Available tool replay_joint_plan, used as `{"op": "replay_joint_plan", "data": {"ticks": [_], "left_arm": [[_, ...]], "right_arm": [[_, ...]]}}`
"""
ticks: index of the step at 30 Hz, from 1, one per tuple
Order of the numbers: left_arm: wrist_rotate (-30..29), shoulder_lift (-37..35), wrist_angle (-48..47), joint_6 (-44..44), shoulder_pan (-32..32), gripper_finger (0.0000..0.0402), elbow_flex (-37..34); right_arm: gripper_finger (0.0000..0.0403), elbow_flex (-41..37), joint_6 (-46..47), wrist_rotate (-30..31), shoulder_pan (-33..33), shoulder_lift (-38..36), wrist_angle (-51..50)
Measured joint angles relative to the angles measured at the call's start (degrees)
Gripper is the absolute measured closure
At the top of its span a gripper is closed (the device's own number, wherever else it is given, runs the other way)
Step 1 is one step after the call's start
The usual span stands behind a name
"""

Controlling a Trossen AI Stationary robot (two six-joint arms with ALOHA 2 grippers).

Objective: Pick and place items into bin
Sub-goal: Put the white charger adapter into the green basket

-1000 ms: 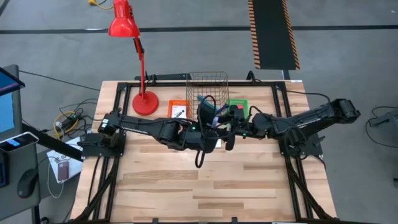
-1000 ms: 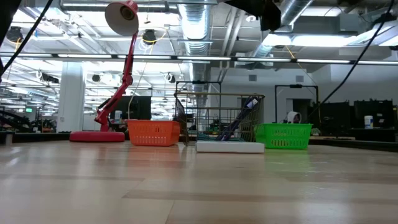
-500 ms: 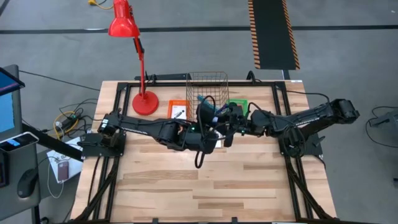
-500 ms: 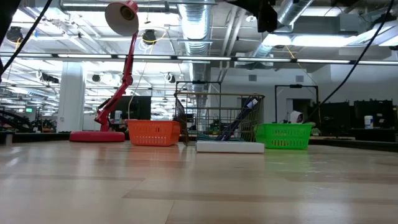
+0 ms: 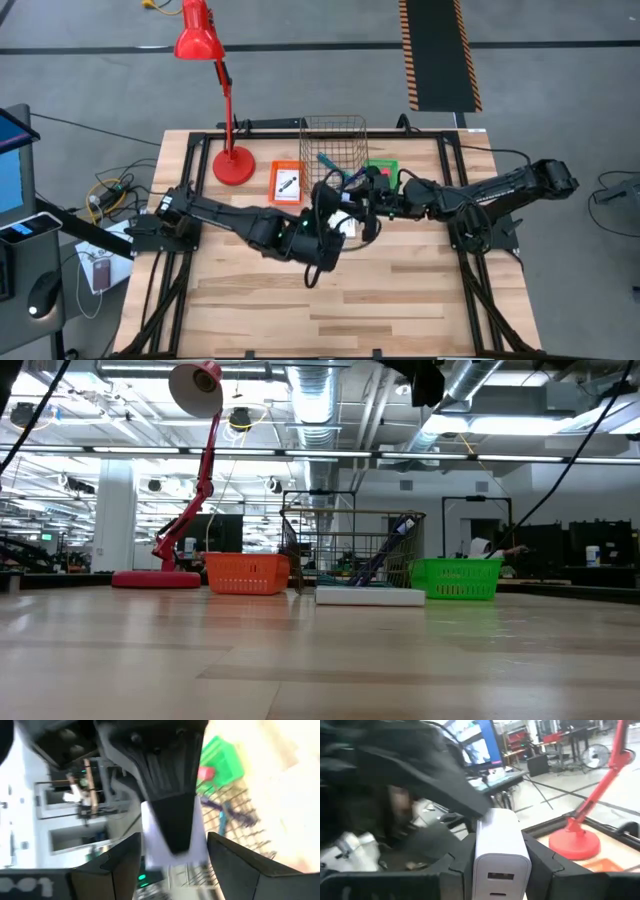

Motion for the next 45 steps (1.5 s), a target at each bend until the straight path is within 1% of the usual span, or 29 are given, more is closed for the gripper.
{"op": "replay_joint_plan", "data": {"ticks": [6,8,10,13,19,23,25,27,30,33,36,39,45], "left_arm": [[-9.6,-0.1,-4.1,0.1,-2.4,0.0188,0.0],[-11.3,-0.7,-5.7,-1.5,-2.7,0.0187,0.0],[-11.3,-2.0,-7.3,-4.8,-2.9,0.0187,0.0],[-7.3,-4.9,-10.0,-11.7,-2.9,0.0187,0.0],[7.0,-12.3,-16.1,-24.8,-1.7,0.0187,0.0],[17.7,-17.4,-18.5,-29.6,0.1,0.0187,0.0],[21.9,-19.8,-18.5,-31.2,1.2,0.0187,0.0],[23.8,-22.1,-18.1,-32.6,1.8,0.0187,-0.4],[22.3,-25.3,-17.9,-34.8,2.1,0.0187,-1.7],[19.3,-28.5,-16.4,-36.5,2.1,0.0187,-5.5],[18.6,-31.8,-13.5,-37.7,2.1,0.0187,-11.1],[18.6,-35.2,-9.3,-38.0,2.1,0.0187,-18.5],[17.5,-41.9,-0.7,-38.3,2.0,0.0187,-33.3]], "right_arm": [[0.0295,-0.2,0.4,0.6,-2.0,0.0,-2.8],[0.0295,-0.2,0.4,0.5,-3.0,0.0,-4.4],[0.0295,-0.2,0.4,0.6,-4.3,-0.5,-6.9],[0.0295,-0.2,0.5,0.8,-6.7,-2.1,-11.5],[0.0295,-0.2,0.6,2.5,-12.0,-7.2,-23.7],[0.0295,-0.2,0.6,2.6,-16.5,-11.3,-34.0],[0.0295,-0.2,0.6,3.3,-18.9,-13.1,-39.3],[0.0295,-0.2,0.6,4.9,-20.9,-14.4,-44.2],[0.0295,-0.2,0.9,6.4,-23.6,-15.1,-50.1],[0.0295,-0.2,1.1,6.8,-25.5,-14.7,-53.7],[0.0295,-0.2,1.1,6.7,-26.9,-13.3,-55.6],[0.0295,-0.2,1.1,6.0,-28.1,-11.3,-57.3],[0.0295,-0.2,1.1,1.7,-30.2,-5.8,-59.9]]}}
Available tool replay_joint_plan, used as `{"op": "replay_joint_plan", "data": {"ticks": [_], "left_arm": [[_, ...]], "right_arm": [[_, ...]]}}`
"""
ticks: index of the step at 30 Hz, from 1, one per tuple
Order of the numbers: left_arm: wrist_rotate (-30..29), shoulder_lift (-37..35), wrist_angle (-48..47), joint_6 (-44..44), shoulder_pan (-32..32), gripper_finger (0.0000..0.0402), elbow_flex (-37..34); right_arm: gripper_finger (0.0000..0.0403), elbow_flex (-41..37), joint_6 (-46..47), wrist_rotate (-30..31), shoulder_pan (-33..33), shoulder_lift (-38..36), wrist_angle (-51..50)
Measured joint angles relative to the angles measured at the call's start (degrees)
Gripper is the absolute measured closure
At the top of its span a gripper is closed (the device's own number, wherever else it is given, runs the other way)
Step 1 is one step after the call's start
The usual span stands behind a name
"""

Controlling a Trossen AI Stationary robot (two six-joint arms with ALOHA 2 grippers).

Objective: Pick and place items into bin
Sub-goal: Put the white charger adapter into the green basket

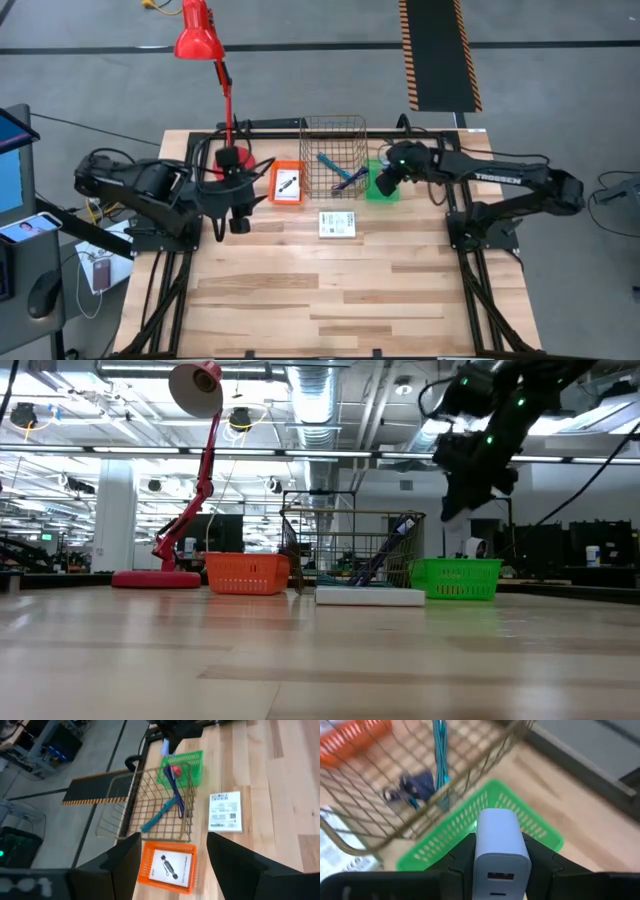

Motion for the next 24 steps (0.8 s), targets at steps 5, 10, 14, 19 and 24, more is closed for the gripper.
{"op": "replay_joint_plan", "data": {"ticks": [5,10,14,19,24], "left_arm": [[0.0,-5.3,5.9,-1.2,0.0,0.0187,-9.6],[0.0,-10.5,11.4,-2.4,0.0,0.0187,-16.8],[-0.1,-14.0,14.6,-3.9,0.0,0.0187,-21.2],[-0.1,-16.6,17.9,-5.0,0.0,0.0187,-25.6],[-0.4,-17.1,18.8,-5.7,0.0,0.0187,-28.3]], "right_arm": [[0.0295,0.0,0.0,-1.6,-0.5,5.2,-0.9],[0.0295,0.0,-0.1,-1.6,-0.5,8.7,0.0],[0.0295,0.0,-0.1,-1.6,-0.5,10.1,0.8],[0.0285,0.0,-0.1,-1.6,-0.5,10.7,0.5],[0.0184,0.0,-0.1,-1.4,-0.4,10.6,0.5]]}}
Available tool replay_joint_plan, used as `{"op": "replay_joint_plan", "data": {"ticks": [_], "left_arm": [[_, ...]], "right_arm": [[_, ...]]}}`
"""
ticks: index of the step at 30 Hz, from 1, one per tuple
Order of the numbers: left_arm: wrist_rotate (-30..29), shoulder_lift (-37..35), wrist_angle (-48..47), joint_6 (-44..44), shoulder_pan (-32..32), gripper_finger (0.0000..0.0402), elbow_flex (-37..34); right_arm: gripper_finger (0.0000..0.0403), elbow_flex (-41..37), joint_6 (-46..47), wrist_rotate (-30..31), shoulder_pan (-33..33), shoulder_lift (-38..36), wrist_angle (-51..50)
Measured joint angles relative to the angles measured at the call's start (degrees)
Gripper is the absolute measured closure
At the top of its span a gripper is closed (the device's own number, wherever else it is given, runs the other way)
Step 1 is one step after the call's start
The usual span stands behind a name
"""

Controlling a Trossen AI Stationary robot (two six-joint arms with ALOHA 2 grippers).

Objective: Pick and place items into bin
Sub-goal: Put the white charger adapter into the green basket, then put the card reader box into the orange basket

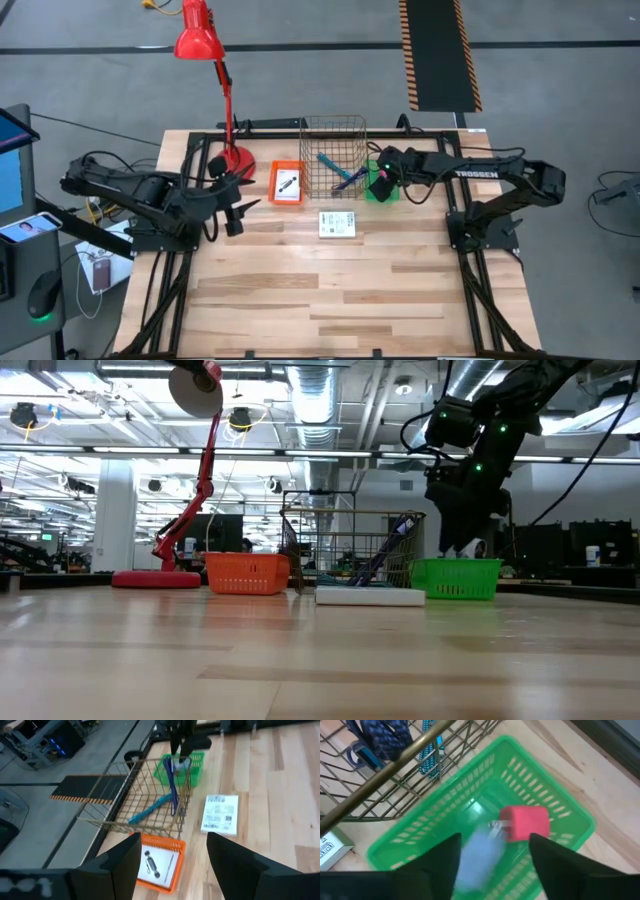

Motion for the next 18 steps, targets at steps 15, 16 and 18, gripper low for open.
{"op": "replay_joint_plan", "data": {"ticks": [15,16,18], "left_arm": [[-1.6,0.0,1.4,0.0,0.0,0.0187,-3.0],[-1.6,0.0,1.2,0.0,0.0,0.0187,-3.0],[-1.6,0.0,1.0,0.0,0.0,0.0187,-3.0]], "right_arm": [[0.0108,0.0,1.1,0.2,0.7,-0.1,-0.6],[0.0108,0.0,1.1,0.2,1.0,-0.3,-0.8],[0.0107,0.0,1.1,0.2,1.6,-0.9,-1.2]]}}
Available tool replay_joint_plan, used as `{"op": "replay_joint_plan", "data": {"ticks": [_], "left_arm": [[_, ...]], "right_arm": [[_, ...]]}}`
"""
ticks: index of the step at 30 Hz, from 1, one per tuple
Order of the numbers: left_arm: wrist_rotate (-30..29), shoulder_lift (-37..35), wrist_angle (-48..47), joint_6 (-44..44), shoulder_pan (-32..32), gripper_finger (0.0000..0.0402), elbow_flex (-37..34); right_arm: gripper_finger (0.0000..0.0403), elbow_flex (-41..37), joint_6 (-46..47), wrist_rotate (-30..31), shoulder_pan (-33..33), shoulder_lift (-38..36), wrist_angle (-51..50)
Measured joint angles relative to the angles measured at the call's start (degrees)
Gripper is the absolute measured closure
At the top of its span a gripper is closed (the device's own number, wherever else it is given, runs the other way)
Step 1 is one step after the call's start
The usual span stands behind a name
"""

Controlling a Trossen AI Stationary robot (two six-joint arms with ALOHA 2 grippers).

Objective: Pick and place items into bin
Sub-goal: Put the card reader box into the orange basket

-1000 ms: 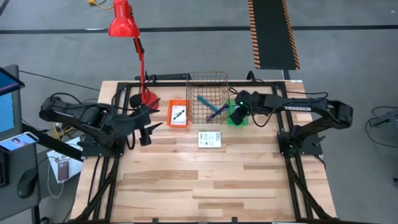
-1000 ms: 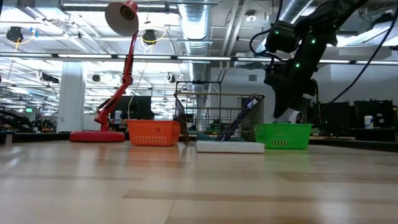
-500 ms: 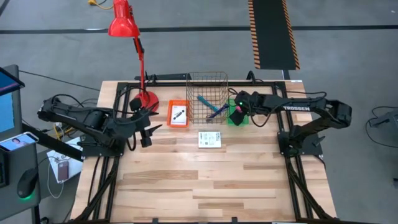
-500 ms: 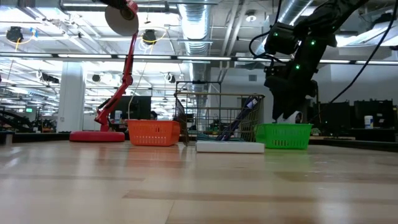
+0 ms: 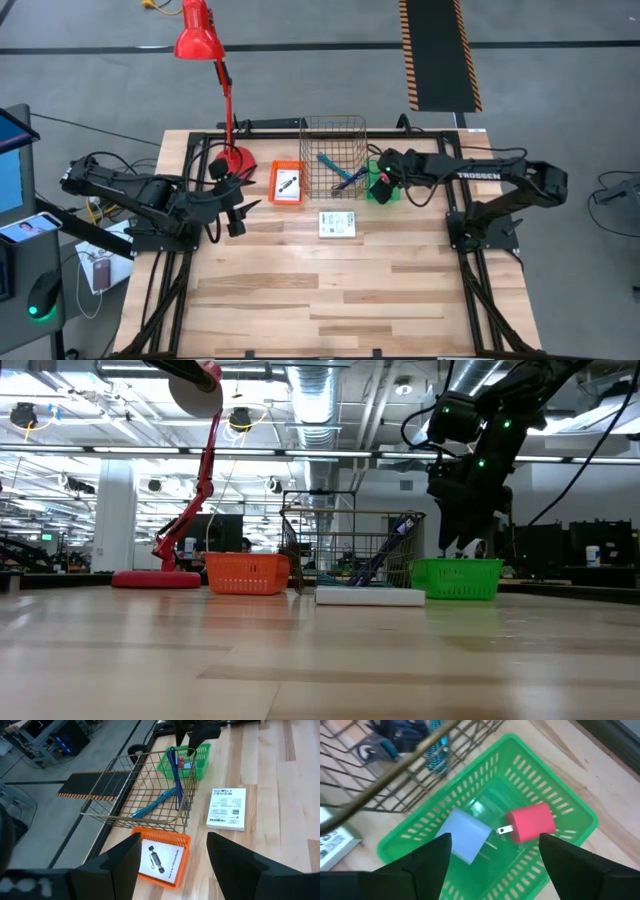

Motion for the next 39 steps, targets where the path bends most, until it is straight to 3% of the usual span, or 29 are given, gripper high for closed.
{"op": "replay_joint_plan", "data": {"ticks": [12,18,22,29,34,39], "left_arm": [[0.8,0.0,-0.8,0.0,0.0,0.0187,0.0],[7.8,0.0,-1.5,-0.7,0.0,0.0187,0.0],[11.0,0.0,-1.5,-0.4,0.0,0.0187,0.0],[12.0,0.0,-1.3,-3.1,0.0,0.0187,0.0],[10.9,0.0,-0.3,-7.7,0.0,0.0187,0.0],[8.6,0.1,2.6,-11.6,-0.1,0.0187,0.0]], "right_arm": [[0.0107,0.0,3.5,0.2,7.2,-11.1,0.2],[0.0107,0.0,5.0,-0.4,15.6,-14.7,3.0],[0.0107,0.0,4.9,-3.0,22.2,-14.1,7.0],[0.0116,0.0,3.3,-0.4,31.2,-7.2,13.2],[0.0175,0.0,2.9,3.0,34.2,0.8,15.4],[0.0298,0.0,1.1,3.4,34.6,6.5,20.7]]}}
